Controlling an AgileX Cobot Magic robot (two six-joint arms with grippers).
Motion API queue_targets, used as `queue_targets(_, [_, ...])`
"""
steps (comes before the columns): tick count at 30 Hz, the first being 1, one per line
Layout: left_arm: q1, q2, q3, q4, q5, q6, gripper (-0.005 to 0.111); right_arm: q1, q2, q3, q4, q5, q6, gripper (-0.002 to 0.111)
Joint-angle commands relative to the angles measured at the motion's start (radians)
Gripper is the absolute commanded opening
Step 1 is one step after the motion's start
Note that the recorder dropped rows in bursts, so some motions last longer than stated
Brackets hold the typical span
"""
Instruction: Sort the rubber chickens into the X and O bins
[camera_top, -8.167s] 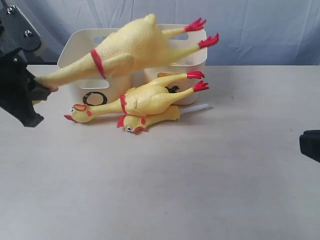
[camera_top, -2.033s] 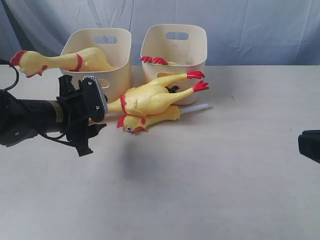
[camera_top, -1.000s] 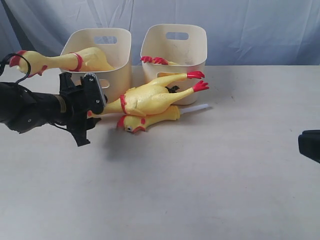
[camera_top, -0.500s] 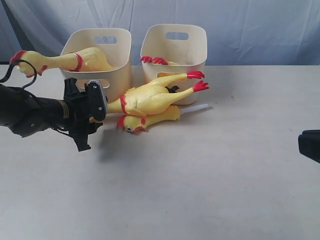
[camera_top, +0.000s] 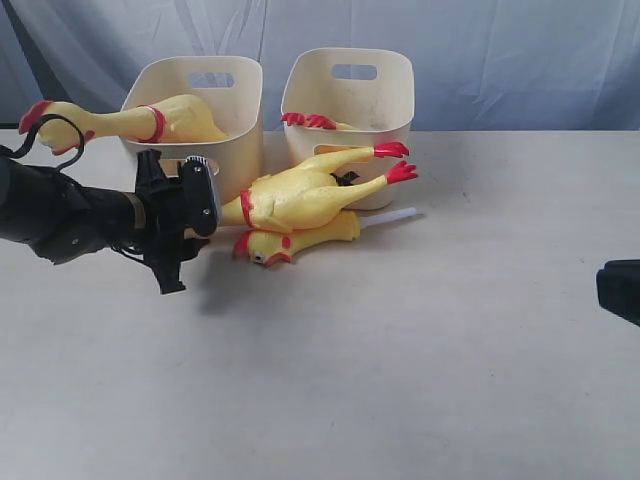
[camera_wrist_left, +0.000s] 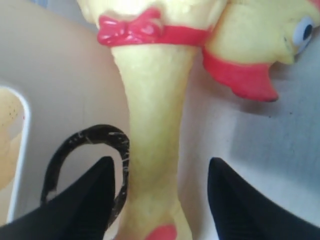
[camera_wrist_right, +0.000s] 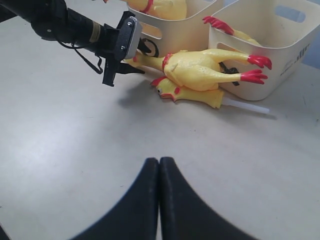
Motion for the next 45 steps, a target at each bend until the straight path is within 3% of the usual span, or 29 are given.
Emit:
queue_targets(1, [0.003,0.005,-0.004,0.013,0.019,-0.006,0.053,0.004,0.003,-0.004,0.009,-0.009,0.000,-0.001])
queue_targets(18, [0.003,0.043,-0.024,0.043,0.034,-0.006,0.052,0.004,0.003,-0.004,0.009,-0.009,0.000,-0.001])
queue_targets(33, [0.003,0.043,-0.035,0.048,0.063,-0.006,0.000,0.004,0.003,-0.004,0.009,-0.009,0.000,-0.001])
queue_targets(41, [0.003,-0.014,-0.035,0.044,0.149,-0.012,0.000,0.004,0.003,-0.004,0.009,-0.009,0.000,-0.001])
queue_targets(45, [-0.037,-0.079,-0.035,0.020,0.233,-0.014,0.000,0.004,0.003,-0.004,0.009,-0.009,0.000,-0.001])
